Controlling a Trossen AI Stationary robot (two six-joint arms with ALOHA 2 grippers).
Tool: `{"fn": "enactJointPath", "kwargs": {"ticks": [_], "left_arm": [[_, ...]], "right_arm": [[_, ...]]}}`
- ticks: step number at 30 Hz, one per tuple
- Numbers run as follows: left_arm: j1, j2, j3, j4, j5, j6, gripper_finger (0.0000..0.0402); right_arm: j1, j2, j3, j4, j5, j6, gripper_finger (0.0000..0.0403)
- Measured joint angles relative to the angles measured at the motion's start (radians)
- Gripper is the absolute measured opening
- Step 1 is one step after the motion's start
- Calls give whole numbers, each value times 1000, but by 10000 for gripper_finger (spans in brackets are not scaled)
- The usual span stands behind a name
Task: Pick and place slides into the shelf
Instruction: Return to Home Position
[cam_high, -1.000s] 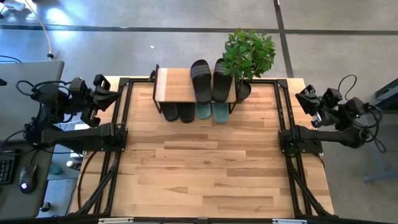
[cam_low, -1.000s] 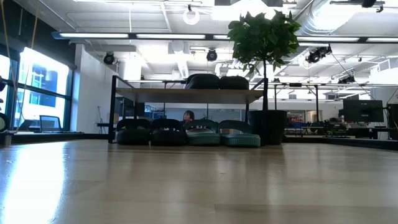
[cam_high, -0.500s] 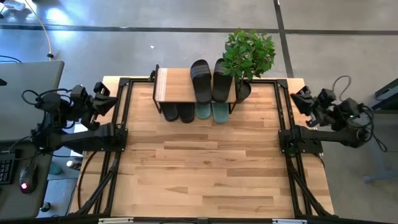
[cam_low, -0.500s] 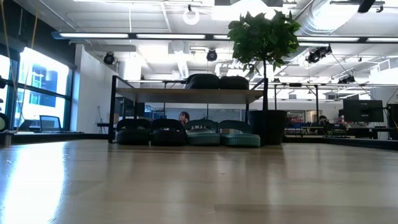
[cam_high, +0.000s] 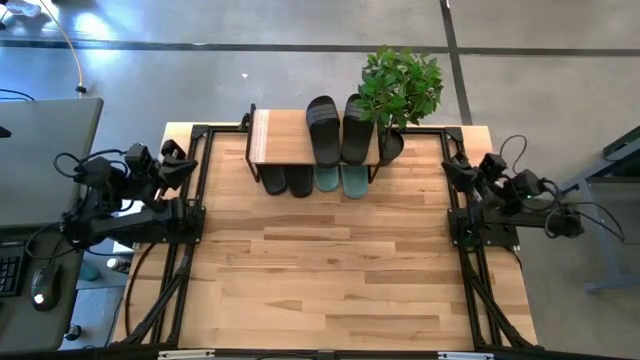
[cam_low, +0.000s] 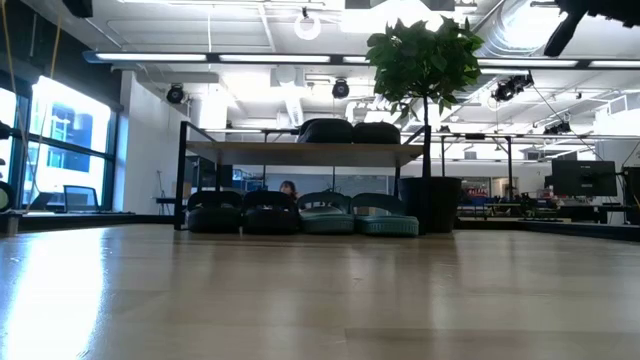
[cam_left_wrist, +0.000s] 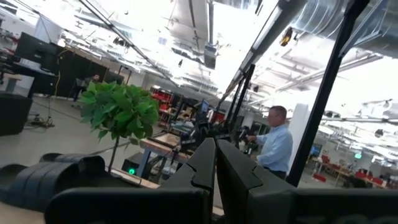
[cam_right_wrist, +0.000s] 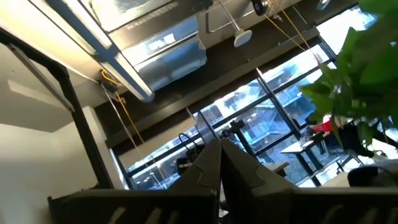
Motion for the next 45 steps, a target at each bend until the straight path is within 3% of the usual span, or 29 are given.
{"fn": "enactJointPath", "kwargs": {"ticks": [9,22,27,34,40,45], "left_arm": [[0,-12,-122,98,1,-51,5],[0,-12,-297,174,23,-163,5],[0,-12,-374,180,20,-196,5],[0,-12,-456,168,19,-141,5],[0,-12,-509,164,-10,-11,5],[0,-11,-516,63,-24,116,5]], "right_arm": [[0,0,-121,147,8,61,0],[0,0,-190,167,22,111,0],[0,0,-190,92,23,130,0],[0,0,-190,-154,17,86,0],[0,0,-190,-313,33,-26,0],[0,1,-190,-421,35,-268,0]]}}
